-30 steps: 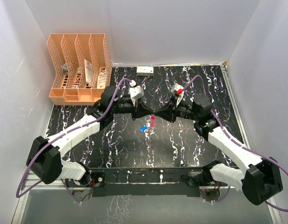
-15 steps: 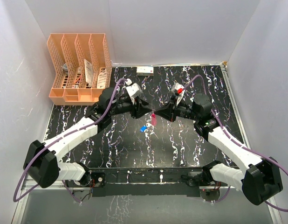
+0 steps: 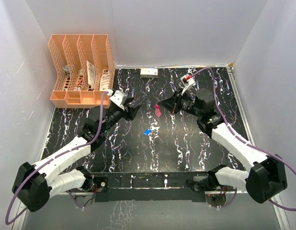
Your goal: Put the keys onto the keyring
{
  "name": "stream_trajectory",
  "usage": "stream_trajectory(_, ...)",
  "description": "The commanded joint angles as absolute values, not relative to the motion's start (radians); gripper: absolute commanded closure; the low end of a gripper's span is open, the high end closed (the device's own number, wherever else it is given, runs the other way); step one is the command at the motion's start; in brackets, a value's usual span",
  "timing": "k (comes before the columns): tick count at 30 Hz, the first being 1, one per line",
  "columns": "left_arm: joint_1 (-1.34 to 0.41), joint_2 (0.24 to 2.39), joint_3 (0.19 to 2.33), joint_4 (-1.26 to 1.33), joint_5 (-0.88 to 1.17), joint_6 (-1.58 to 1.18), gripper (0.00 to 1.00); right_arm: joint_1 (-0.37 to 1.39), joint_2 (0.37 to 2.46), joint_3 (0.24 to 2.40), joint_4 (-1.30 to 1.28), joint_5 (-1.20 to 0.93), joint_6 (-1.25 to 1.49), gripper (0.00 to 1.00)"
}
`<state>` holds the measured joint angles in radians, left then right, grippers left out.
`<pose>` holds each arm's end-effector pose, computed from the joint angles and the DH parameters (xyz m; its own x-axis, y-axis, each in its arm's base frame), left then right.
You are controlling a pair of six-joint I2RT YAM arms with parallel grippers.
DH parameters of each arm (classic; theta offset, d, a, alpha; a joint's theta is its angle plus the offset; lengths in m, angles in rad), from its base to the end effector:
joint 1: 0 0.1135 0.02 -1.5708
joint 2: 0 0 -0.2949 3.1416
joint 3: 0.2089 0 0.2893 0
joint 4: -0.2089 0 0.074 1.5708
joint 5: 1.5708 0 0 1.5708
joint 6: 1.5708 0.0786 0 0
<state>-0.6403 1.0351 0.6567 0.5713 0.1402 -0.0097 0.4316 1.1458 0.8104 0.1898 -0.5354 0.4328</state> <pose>0.2369 -0.1902 0.3474 0.1469 -0.1214 -0.9817 0.7030 0.7110 0.0173 0.2789 0.1726 0.3251 -0.4628 0.1840 -0.8671 -0.6876 0.5429 0.4822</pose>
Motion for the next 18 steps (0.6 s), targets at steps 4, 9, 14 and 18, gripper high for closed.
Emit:
stream_trajectory(4, -0.675, 1.085, 0.609, 0.743, -0.040, 0.024, 0.47, 0.443, 1.182, 0.966, 0.130, -0.342, 0.694, 1.00)
stream_trajectory(9, -0.759, 1.150, 0.617, 0.817, -0.139, 0.140, 0.45, 0.464, 1.202, 1.036, 0.050, -0.272, 0.745, 1.00)
stream_trajectory(14, -0.870, 1.249, 0.635, 0.925, -0.263, 0.272, 0.40, 0.490, 1.240, 1.118, -0.066, -0.186, 0.759, 1.00)
stream_trajectory(18, -0.952, 1.322, 0.623, 1.076, -0.366, 0.376, 0.37, 0.510, 1.265, 1.155, -0.122, -0.137, 0.776, 1.00)
